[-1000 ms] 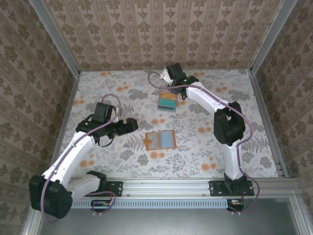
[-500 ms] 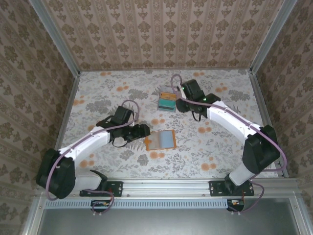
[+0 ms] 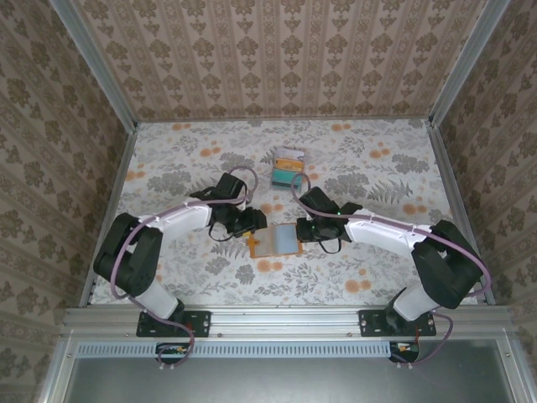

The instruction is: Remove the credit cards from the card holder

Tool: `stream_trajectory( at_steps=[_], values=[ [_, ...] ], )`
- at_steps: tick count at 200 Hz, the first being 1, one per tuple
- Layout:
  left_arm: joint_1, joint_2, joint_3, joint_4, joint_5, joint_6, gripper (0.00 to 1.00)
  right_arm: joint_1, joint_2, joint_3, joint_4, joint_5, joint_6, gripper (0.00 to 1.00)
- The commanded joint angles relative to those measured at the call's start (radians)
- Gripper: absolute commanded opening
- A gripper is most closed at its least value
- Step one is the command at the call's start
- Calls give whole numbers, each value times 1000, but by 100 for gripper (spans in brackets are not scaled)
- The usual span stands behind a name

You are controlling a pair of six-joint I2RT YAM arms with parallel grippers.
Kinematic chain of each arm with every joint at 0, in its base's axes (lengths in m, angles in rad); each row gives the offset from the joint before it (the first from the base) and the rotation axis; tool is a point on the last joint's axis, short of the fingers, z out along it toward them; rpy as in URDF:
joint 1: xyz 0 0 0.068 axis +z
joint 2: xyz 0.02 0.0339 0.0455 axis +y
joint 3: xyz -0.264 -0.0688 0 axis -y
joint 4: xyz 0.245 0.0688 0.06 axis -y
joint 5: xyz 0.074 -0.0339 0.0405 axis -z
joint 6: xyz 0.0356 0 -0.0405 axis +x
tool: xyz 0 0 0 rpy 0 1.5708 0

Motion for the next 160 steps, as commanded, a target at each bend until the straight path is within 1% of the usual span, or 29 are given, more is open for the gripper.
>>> stream_trajectory(
  at_steps=[1, 98, 160],
  values=[
    [-1, 36, 43, -32, 17, 44, 47, 9, 28, -26, 66, -23, 88, 16],
    [0, 85, 60, -75, 16, 65, 47, 22, 135, -58, 118, 1, 118, 17],
    [-2, 80, 64, -118, -39, 82, 45, 33, 151, -59, 120, 9, 128, 17]
  ],
)
